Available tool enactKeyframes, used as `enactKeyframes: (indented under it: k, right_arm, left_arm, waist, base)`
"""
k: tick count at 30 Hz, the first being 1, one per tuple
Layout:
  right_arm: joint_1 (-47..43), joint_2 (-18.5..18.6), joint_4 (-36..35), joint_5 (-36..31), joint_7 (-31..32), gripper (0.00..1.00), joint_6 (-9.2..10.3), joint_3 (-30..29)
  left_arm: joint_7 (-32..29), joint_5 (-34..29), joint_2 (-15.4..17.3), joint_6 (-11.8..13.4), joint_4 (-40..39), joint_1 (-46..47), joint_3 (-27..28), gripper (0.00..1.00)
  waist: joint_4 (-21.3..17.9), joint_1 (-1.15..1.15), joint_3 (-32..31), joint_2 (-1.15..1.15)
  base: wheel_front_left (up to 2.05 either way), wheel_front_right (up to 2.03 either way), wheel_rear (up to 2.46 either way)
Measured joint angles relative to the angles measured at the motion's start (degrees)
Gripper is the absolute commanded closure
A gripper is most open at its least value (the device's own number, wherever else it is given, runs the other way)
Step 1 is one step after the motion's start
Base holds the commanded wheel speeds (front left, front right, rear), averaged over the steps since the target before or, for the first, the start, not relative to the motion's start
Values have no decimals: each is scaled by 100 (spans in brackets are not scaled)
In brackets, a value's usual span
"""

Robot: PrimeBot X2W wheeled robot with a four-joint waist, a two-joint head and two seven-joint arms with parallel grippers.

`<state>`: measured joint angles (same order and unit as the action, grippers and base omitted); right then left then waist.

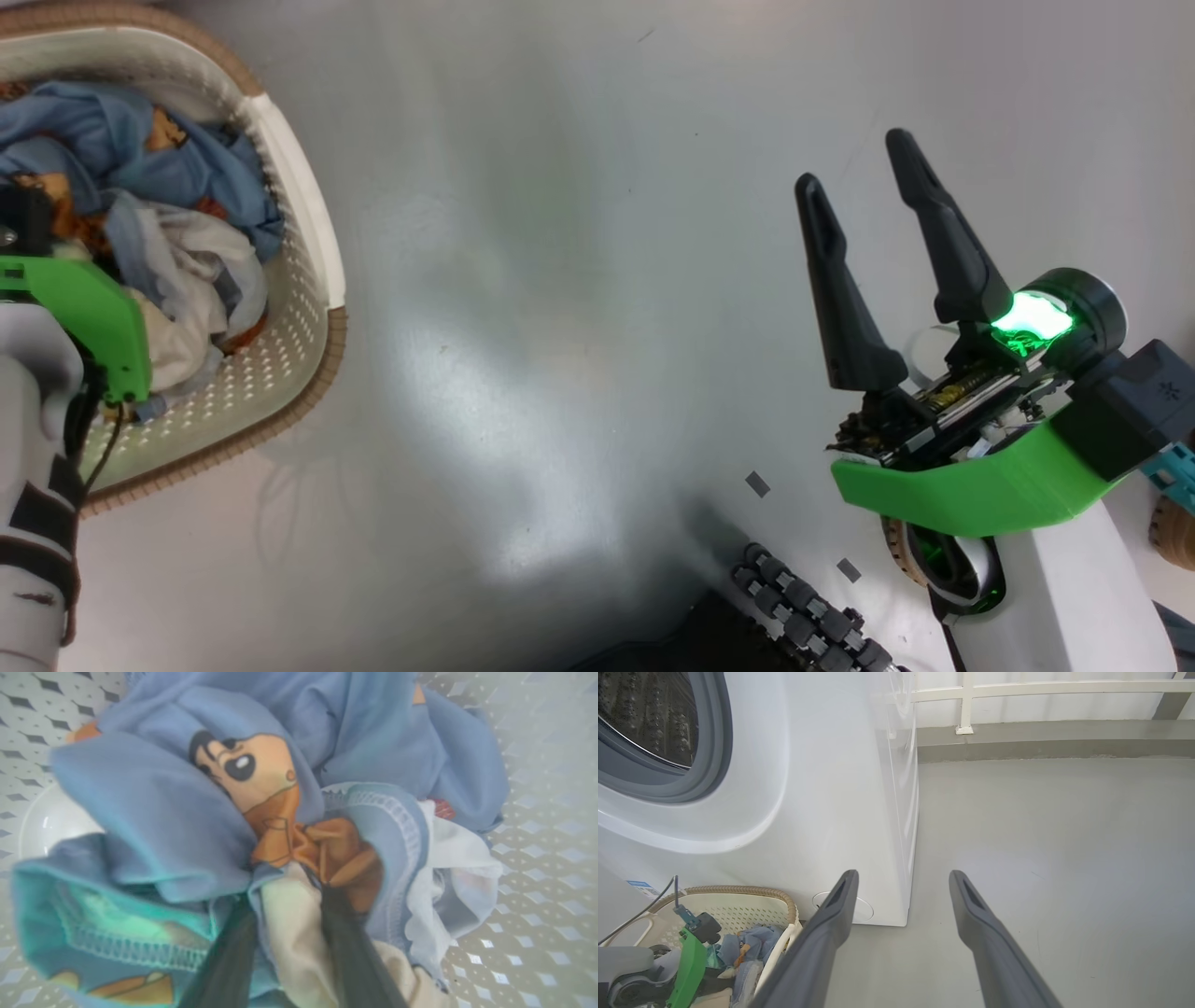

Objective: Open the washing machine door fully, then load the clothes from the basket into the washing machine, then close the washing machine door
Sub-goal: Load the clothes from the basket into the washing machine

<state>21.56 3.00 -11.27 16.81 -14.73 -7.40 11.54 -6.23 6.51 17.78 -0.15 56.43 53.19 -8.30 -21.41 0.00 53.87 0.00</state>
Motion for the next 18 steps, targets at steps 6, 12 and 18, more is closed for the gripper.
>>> enactKeyframes:
  k: [6,12,18]
  right_arm:
    - [88,-2,5,-59,0,0,0,-140]
    - [94,-3,83,-115,0,0,0,-171]
    - [88,-1,230,-204,-1,0,0,-297]
  left_arm:
    - [267,-22,-83,37,238,127,-64,100]
    - [644,71,-286,40,411,126,-64,100]
    - [1083,219,-486,4,428,56,-57,100]
  waist:
    - [107,0,24,0]
    - [257,0,-97,0]
    - [406,0,-376,0]
  base:
    - [0,0,0]
    - [0,0,0]
    - [0,0,0]
